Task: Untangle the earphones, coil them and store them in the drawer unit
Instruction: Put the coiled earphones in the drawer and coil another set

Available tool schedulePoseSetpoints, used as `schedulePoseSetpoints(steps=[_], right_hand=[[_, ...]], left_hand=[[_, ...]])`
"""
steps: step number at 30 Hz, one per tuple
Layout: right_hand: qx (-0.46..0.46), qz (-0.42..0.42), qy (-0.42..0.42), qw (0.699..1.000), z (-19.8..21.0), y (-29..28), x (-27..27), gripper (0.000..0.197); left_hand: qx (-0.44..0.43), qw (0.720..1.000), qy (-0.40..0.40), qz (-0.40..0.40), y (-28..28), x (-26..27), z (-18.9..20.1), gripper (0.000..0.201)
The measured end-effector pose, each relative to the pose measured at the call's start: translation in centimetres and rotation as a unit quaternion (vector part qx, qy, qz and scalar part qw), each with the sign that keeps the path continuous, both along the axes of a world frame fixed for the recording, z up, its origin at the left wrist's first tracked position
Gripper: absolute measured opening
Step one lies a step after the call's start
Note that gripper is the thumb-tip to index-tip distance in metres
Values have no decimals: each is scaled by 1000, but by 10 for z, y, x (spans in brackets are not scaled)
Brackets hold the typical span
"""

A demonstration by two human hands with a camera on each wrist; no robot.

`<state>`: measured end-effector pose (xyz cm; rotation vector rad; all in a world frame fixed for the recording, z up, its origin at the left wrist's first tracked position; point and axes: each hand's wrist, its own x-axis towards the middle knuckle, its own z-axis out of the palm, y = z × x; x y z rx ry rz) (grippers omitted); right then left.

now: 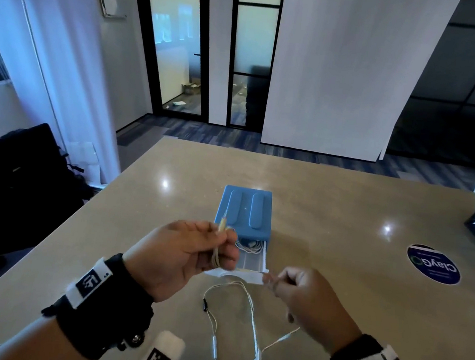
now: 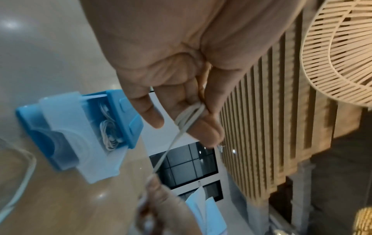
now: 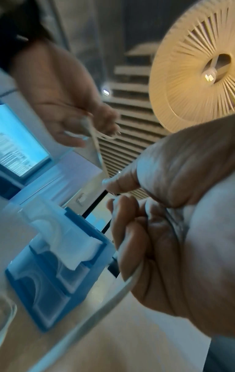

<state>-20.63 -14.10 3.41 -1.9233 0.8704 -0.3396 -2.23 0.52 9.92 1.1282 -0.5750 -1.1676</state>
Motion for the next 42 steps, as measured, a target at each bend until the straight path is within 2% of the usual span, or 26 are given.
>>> schedulePoseSetpoints(steps=[2,4,6,8,10,12,14,15,16,17,20,23,25,28,30,31,34,36,37,39,41,42], right_hand=[[85,-43,-32,995,6,-5,2,41],[190,-53,-87,977,21,-2,5,34],[265,-29,-124,956,36,6,8,27],[245,13,-128,961,45,16,12,24],[167,49,-116,978,44,27,15,23],[97,81,-93,988,37,36,17,28],[50,110,-73,990,30,42,18,28],[22,120,-61,991,28,44,18,27],[-2,126,-54,991,25,45,17,26],[-12,127,-51,991,22,45,17,26],[45,107,-57,992,10,36,15,28],[110,142,-72,981,-4,19,5,29],[127,142,-91,977,-12,7,-1,36],[169,60,-135,974,-19,-8,-7,45],[240,-2,-175,955,-16,-12,-3,44],[273,-30,-190,942,-10,-12,1,40],[333,-52,-241,910,17,-6,14,25],[313,-21,-240,919,35,5,20,27],[274,1,-227,935,40,12,21,27],[149,49,-182,971,44,26,22,23],[35,91,-127,987,39,34,21,20],[4,106,-107,989,34,36,21,20]], left_hand=[[27,993,-82,-76,2,-9,-10,17],[87,968,-199,-129,-3,-19,-28,16],[135,937,-296,-128,-11,-24,-47,17],[142,935,-314,-87,-18,-24,-54,21],[120,950,-286,-49,-23,-23,-48,23],[87,973,-212,-11,-27,-23,-37,19],[72,996,-33,36,-29,-20,-30,24],[71,995,52,44,-30,-17,-26,30],[70,990,110,45,-31,-13,-25,34],[66,988,132,43,-30,-10,-20,37],[12,982,172,76,-27,2,-12,37],[-53,977,194,67,-17,16,6,25],[-94,984,142,42,-8,20,18,23],[-106,993,-53,-11,4,13,22,20],[-55,976,-196,-79,6,5,11,14],[-21,964,-239,-115,4,2,2,14],[87,934,-302,-167,-6,-1,-32,13],[142,913,-348,-159,-15,-3,-48,15],[148,919,-336,-139,-19,-5,-51,17],[133,962,-230,-68,-27,-8,-49,19],[101,994,-39,-18,-31,-7,-39,28],[89,994,60,-3,-31,-4,-33,36]])
